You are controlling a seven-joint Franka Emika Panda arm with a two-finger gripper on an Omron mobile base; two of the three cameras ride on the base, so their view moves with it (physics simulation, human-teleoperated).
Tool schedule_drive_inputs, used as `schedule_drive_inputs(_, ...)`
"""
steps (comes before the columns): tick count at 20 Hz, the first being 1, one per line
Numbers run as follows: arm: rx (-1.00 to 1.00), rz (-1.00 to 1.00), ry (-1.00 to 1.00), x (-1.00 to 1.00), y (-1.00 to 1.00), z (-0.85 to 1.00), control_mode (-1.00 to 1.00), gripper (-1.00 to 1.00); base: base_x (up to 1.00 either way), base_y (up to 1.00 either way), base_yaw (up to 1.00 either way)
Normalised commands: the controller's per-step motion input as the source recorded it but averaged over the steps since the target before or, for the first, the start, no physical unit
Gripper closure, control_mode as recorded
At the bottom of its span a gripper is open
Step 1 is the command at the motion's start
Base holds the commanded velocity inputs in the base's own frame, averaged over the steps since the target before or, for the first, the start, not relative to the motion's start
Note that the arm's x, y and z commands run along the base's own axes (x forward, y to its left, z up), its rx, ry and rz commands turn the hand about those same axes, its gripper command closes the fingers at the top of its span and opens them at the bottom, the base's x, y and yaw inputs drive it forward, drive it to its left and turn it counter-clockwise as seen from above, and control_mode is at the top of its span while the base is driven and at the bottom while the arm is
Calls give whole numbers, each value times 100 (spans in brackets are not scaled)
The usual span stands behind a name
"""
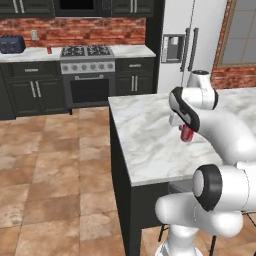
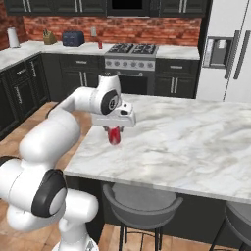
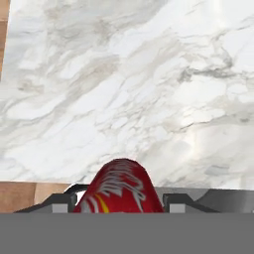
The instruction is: Four empty soda cans are scattered around the kitchen. Gather all the cans and cluster them next to the stove for recycling.
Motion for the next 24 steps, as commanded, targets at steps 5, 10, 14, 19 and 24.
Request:
schedule_drive_inputs(5, 0, 0, 0, -16, 0, 34, -100, 100, 0, 0, 0)
schedule_drive_inputs(10, 0, 0, 0, -5, 0, 4, 100, 100, -35, 7, 0)
schedule_drive_inputs(14, 0, 0, 0, 0, 0, 0, 100, 100, -84, 82, -4)
schedule_drive_inputs(19, 0, 0, 0, 0, 0, 0, 100, 100, -85, 100, -8)
schedule_drive_inputs(24, 0, 0, 0, 0, 0, 0, 100, 100, -32, 100, -4)
